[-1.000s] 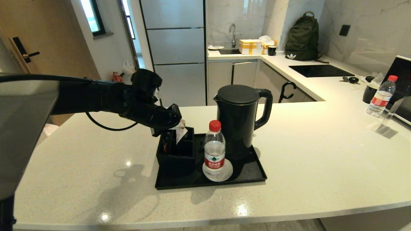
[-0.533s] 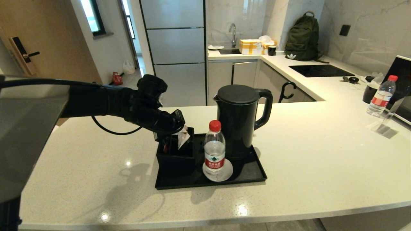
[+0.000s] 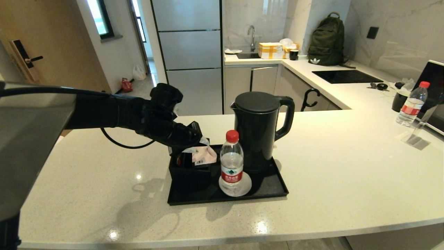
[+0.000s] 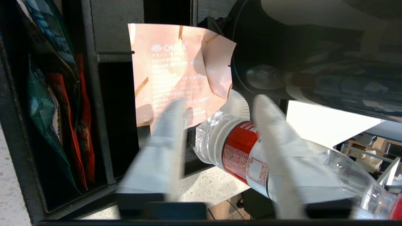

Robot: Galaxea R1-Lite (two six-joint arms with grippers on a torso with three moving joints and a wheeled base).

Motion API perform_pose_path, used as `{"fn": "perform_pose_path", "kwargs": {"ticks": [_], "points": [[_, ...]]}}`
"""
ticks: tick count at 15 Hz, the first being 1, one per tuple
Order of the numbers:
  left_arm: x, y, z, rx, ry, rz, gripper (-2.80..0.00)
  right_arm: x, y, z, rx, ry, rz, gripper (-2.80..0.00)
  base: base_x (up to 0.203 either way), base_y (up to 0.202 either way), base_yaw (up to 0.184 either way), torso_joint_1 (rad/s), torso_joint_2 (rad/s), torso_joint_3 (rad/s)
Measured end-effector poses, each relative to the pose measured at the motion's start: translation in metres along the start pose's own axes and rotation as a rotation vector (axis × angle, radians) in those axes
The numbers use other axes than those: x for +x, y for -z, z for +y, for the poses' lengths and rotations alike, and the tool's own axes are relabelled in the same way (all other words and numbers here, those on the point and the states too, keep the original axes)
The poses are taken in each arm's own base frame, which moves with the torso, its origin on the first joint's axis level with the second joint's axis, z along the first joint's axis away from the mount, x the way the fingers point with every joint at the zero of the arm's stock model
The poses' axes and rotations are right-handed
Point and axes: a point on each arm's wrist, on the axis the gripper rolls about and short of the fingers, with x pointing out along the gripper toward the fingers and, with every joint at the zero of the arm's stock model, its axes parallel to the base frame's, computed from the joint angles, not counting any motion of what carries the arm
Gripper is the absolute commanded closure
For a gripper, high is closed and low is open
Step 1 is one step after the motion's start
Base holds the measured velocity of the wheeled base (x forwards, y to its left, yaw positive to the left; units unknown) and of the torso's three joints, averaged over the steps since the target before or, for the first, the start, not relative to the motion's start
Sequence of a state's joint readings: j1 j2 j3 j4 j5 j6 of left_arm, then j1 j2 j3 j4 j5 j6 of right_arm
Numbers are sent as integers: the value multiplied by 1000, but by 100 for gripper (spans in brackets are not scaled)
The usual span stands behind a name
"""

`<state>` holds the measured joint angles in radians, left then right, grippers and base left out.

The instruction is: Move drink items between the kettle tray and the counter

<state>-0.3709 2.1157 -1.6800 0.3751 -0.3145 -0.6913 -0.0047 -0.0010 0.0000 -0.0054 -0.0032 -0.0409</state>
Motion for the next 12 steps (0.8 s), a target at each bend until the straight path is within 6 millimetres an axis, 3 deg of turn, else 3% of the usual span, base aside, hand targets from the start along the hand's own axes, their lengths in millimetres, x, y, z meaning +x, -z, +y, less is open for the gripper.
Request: {"fn": "perform_pose_path", "kwargs": {"ticks": [8,11,12], "points": [[-17,-2,-6,7,30,-22,-280,0,0,0,0,0,0,0,0,0,0,0,0,0],[-63,-11,-14,17,53,-109,-280,0,0,0,0,0,0,0,0,0,0,0,0,0],[-86,-13,-14,15,52,-147,0,0,0,0,0,0,0,0,0,0,0,0,0,0]]}}
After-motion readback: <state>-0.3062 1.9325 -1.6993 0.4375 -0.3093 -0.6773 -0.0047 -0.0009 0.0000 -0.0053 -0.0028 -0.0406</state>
